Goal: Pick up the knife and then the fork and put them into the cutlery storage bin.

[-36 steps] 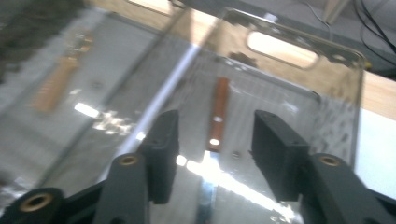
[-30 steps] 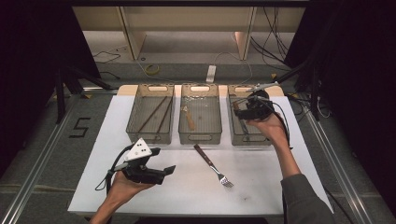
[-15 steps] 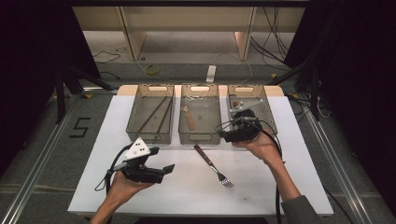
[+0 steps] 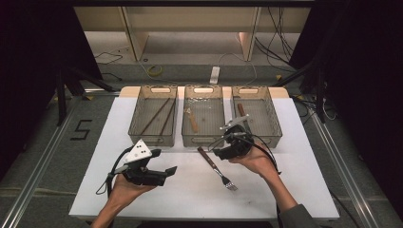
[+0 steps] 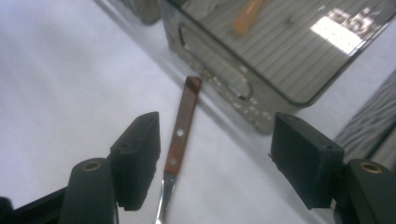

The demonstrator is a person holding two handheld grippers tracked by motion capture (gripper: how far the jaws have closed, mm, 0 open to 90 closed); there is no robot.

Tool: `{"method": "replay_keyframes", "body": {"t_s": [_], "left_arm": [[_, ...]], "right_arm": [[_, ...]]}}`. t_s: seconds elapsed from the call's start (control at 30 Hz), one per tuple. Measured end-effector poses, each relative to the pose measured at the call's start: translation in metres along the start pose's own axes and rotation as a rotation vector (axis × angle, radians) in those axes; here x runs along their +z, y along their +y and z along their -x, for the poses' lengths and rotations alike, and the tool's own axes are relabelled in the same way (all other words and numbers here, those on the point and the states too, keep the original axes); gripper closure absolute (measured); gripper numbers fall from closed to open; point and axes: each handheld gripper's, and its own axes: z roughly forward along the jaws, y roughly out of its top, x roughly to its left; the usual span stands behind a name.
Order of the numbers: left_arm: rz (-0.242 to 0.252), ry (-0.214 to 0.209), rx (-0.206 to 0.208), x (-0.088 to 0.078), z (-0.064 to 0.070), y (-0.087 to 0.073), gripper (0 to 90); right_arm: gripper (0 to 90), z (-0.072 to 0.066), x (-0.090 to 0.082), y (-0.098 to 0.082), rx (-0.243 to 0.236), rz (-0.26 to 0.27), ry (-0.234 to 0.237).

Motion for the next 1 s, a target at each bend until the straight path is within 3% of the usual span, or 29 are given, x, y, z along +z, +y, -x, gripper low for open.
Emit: {"method": "replay_keyframes", "body": {"t_s": [0.6,1.0], "left_arm": [[-0.002,-0.005,-0.001,0.001,0.0,0.0,15.5],[-0.005,-0.006,0.002,0.001,0.001,0.0,15.5]], "right_arm": [[34.4,-0.009,0.042,0.001,-0.028,-0.189,0.034],[34.8,-0.008,0.054,0.001,-0.026,-0.251,0.042]]}}
